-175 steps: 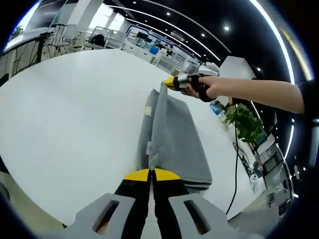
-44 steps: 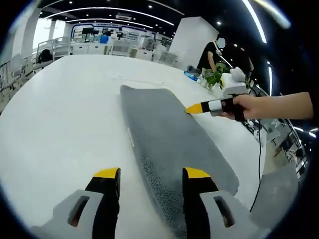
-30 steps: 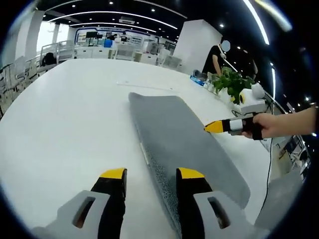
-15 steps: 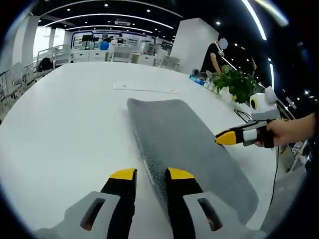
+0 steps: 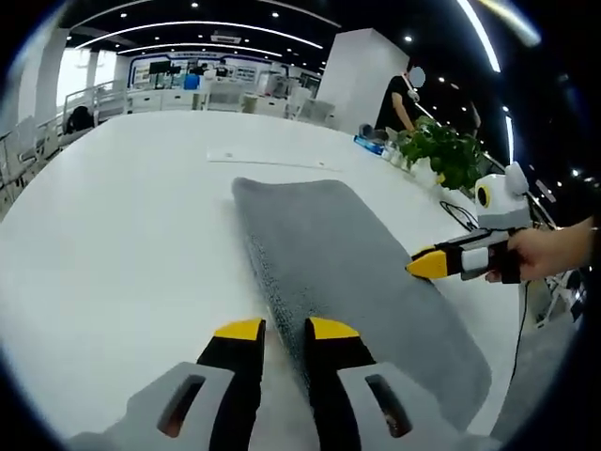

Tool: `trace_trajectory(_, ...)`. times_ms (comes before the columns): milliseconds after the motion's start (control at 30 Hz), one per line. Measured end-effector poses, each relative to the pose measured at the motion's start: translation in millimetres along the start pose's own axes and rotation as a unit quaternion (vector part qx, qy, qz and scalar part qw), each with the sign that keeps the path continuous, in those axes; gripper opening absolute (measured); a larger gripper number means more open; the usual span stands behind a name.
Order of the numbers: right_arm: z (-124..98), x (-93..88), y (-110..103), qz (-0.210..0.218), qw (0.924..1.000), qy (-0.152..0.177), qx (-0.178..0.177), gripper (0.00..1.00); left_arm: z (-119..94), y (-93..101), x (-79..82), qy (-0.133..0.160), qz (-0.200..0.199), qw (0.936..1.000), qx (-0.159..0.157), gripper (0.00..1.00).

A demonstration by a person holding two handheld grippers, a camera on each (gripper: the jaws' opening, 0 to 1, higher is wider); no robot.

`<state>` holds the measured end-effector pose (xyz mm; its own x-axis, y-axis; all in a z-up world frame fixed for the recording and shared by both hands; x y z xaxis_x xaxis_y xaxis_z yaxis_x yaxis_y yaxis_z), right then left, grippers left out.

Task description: Fold the towel on the table until its edges align and the towel forms a compact rectangular stack.

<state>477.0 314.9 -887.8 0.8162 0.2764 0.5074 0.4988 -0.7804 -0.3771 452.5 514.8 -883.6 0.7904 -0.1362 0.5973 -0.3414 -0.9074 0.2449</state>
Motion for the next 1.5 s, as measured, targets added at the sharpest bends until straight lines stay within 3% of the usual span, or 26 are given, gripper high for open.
trace_trajectory(267, 2, 1.4, -1, -0.015, 0.9999, -0.001, -0.008, 0.06, 3, 4.5, 1.8, -0.014, 0.042, 0.999, 0.01, 0.06)
trace_trajectory(400, 2, 0.0, -2, -0.036, 0.9992, 0.007, -0.016, 0.04, 5, 2.4, 3.7, -0.025, 0.035, 0.9991, 0.002, 0.05)
trace_trajectory(800, -2, -2.0, 9, -0.029, 0.9994, 0.014, -0.011, 0.04, 10, 13.7, 6.6, -0.039, 0.062, 0.9972, 0.009, 0.05)
trace_trajectory(900, -6, -5.6, 18, -0.006, 0.9997, 0.021, -0.007, 0.03, 13, 19.3, 7.8, -0.042, 0.069, 0.9967, 0.009, 0.05)
trace_trajectory(1233, -27, -21.2, 50, -0.016, 0.9989, 0.02, -0.04, 0.03, 29, 60.2, 11.7, -0.043, 0.101, 0.9939, -0.001, 0.04)
trace_trajectory(1300, -30, -24.3, 53, -0.026, 0.9986, 0.017, -0.042, 0.03, 29, 67.5, 12.7, -0.056, 0.157, 0.9852, 0.038, 0.04)
trace_trajectory(1333, -32, -25.1, 54, -0.027, 0.9984, 0.017, -0.046, 0.02, 30, 72.6, 12.6, -0.059, 0.183, 0.9803, 0.046, 0.03)
trace_trajectory(1400, -36, -26.6, 60, -0.022, 0.9978, 0.016, -0.061, 0.02, 33, 82.4, 11.0, -0.06, 0.202, 0.9765, 0.046, 0.03)
trace_trajectory(1467, -41, -28.3, 67, -0.021, 0.9972, 0.018, -0.069, 0.02, 33, 91.5, 7.1, -0.051, 0.167, 0.9845, 0.015, 0.03)
trace_trajectory(1500, -43, -29.3, 69, -0.016, 0.9975, 0.017, -0.067, 0.02, 33, 92.4, 6.9, -0.051, 0.166, 0.9848, 0.013, 0.03)
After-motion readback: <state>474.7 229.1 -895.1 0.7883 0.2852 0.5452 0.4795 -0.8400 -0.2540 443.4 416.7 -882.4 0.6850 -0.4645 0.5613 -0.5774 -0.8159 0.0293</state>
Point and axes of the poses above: the point that each gripper's makers call its tool centre point, and the gripper's own axes: z roughly forward along the fingers, y roughly to its right, x roughly out of its top, the point moved 4 cm from there along -z, roughly backward along the fingers, and after that the axes turned 13 degrees about -y, right-handed, at the moved point
